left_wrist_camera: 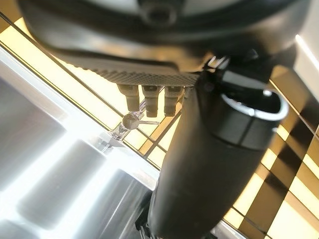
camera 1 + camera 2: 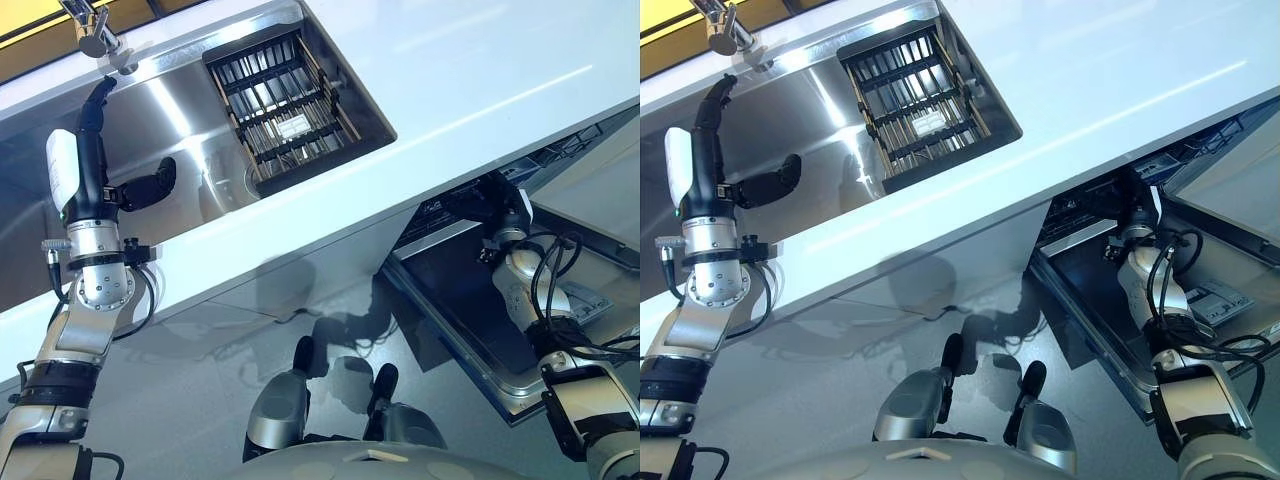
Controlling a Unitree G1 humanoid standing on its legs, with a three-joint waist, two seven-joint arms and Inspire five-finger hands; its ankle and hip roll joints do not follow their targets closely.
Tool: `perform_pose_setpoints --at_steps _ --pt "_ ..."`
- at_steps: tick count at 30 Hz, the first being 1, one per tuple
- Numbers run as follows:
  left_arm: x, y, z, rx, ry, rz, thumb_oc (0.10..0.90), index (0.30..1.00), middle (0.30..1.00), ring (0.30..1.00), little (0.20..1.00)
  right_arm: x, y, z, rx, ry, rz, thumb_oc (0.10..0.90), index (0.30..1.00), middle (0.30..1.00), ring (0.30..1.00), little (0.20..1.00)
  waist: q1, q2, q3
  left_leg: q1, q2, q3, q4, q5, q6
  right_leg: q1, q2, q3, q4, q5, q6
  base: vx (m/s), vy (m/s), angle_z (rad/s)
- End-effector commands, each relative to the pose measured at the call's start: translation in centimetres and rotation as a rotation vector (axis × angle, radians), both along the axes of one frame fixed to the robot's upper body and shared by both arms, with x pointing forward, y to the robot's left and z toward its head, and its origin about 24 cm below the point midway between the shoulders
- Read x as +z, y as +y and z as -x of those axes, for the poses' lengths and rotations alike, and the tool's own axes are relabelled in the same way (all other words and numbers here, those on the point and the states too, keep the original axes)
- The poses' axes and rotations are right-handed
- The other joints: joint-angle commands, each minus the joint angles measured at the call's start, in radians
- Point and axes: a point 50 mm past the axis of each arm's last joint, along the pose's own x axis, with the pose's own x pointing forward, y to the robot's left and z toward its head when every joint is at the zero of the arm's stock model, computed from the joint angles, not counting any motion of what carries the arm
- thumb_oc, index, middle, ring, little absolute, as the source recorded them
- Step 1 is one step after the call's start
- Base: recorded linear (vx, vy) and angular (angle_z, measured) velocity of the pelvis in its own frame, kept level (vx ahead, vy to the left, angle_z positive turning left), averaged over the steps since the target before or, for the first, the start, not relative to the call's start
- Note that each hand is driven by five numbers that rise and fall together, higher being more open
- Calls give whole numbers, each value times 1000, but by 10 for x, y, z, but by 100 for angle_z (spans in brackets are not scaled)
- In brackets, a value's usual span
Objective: Pick up plates and place into dishwasher.
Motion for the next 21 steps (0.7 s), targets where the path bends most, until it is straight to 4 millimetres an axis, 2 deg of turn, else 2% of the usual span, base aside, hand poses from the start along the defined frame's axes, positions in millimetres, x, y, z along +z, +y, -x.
perform_pose_setpoints --at_steps 1,3,7,12,16,21 --pt "23 -3 11 -19 -141 -58 800 900 900 900 900 103 61 -10 256 -494 68 800 900 900 900 900 -13 -52 -98 -29 -128 28 167 -185 105 -70 26 46 227 -176 -30 -31 5 -5" --pt "24 0 12 -7 -145 -56 800 900 900 900 900 91 45 -3 208 -461 66 800 900 900 900 900 -33 -53 -97 -20 -124 44 158 -186 108 -71 26 56 225 -171 -23 -40 4 -17" --pt "24 1 14 0 -148 -53 800 900 900 900 900 79 26 8 148 -440 47 800 900 900 900 900 -56 -54 -100 -4 -119 64 144 -189 111 -70 27 69 222 -165 -13 -40 -3 -6" --pt "26 5 15 22 -147 -57 800 900 900 900 900 70 -5 28 45 -429 48 800 900 900 900 900 -101 -58 -117 28 -111 106 108 -193 115 -67 32 93 210 -157 7 -55 -7 -11" --pt "27 10 17 27 -144 -37 800 900 900 900 900 66 -20 39 -12 -421 51 800 900 900 900 900 -125 -63 -128 45 -105 131 91 -197 116 -67 36 108 203 -152 18 -67 -20 -21" --pt "24 13 14 -19 -118 74 800 900 900 900 900 63 -43 49 -124 -406 59 800 900 900 900 900 -153 -70 -144 61 -101 163 87 -209 116 -57 44 125 187 -148 26 -61 -23 -25"
